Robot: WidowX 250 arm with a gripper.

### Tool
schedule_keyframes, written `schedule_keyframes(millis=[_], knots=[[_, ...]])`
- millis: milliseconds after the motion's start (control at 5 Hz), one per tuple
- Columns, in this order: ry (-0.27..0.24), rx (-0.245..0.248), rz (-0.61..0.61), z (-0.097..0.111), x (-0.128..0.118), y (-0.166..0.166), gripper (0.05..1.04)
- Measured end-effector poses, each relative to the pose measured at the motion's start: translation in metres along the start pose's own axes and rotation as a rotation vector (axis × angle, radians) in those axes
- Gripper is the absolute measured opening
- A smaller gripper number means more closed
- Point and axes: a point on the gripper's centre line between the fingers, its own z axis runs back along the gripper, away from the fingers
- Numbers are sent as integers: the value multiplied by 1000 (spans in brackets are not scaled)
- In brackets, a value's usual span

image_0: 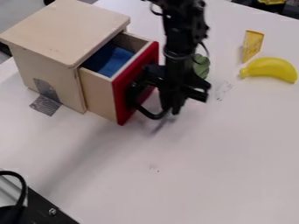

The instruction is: Close the drawer

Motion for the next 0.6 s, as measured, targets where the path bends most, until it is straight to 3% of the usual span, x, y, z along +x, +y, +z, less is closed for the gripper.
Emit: schedule_keyframes(millis=[600], knots=[[49,5,118,0,4,38,120]])
